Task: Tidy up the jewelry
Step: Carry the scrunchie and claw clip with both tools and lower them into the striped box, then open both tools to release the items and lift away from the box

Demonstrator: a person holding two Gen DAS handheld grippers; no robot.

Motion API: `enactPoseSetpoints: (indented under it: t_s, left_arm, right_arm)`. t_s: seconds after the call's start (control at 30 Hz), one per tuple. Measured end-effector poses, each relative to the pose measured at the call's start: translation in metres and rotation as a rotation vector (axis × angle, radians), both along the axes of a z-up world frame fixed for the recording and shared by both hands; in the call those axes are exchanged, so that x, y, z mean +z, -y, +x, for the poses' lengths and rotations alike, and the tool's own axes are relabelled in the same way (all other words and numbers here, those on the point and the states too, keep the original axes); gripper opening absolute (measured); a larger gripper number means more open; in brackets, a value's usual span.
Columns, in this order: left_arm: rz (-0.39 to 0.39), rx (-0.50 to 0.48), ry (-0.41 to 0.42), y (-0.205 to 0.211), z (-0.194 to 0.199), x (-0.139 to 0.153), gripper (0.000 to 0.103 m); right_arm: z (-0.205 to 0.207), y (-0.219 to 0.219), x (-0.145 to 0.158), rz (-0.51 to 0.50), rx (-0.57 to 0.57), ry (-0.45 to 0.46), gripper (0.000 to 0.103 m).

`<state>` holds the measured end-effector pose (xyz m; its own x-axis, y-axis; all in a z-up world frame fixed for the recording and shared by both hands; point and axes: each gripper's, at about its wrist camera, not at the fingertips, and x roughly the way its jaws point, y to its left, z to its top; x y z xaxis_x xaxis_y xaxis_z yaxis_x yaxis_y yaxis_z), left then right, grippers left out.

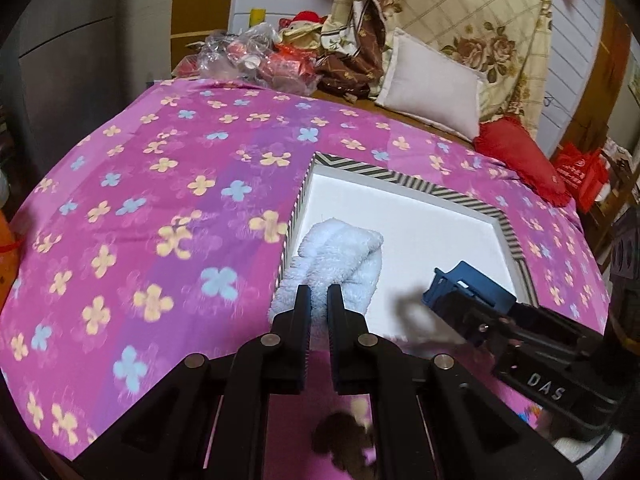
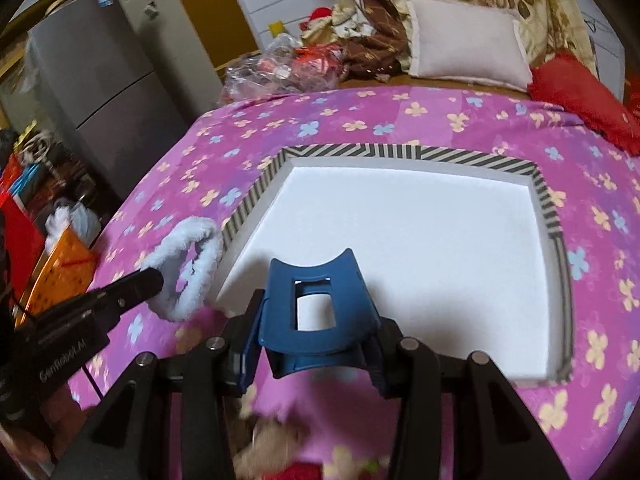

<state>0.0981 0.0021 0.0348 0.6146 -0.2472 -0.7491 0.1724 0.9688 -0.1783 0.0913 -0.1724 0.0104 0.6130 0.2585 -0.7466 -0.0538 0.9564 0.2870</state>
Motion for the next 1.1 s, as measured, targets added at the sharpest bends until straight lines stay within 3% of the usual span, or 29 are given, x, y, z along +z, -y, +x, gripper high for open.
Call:
enactPoseSetpoints:
  t_s: [0.23, 0.43, 0.57, 0.63, 0.87, 1.1]
  left_arm:
    - [0.05, -0.014, -0.038, 0.015, 0.027, -0.024, 0.01]
    - [0.061, -0.014, -0.054, 0.013, 0.03, -0.037, 0.01]
    - [0.051, -0.024, -0.052, 0.011, 0.028, -0.037, 0.01]
    - [0.047, -0.025, -0.055, 0.01, 0.027, -0.038, 0.012]
    - [0.041, -0.037, -0.067, 0.01, 0.02, -0.038, 0.036]
    - [0.047, -0.04, -0.058, 0.012, 0.005, -0.029, 0.037]
  right_arm:
    - [0.04, -0.012, -0.033, 0.006, -0.042, -0.073, 0.045]
    - [0.038, -0.014, -0.046, 0.003, -0.038, -0.097, 0.046]
    - [0.034, -0.002, -0.05, 0.077, -0.037, -0.143, 0.054]
    - [0.029, 0.006, -0.049, 0.116, -0.049, -0.135, 0.056]
    - [0.01, 0.025, -0.034, 0.167, -0.077, -0.097, 0.057]
    - [-0.017, 0.037, -0.016, 0.161, -0.084, -0.068, 0.062]
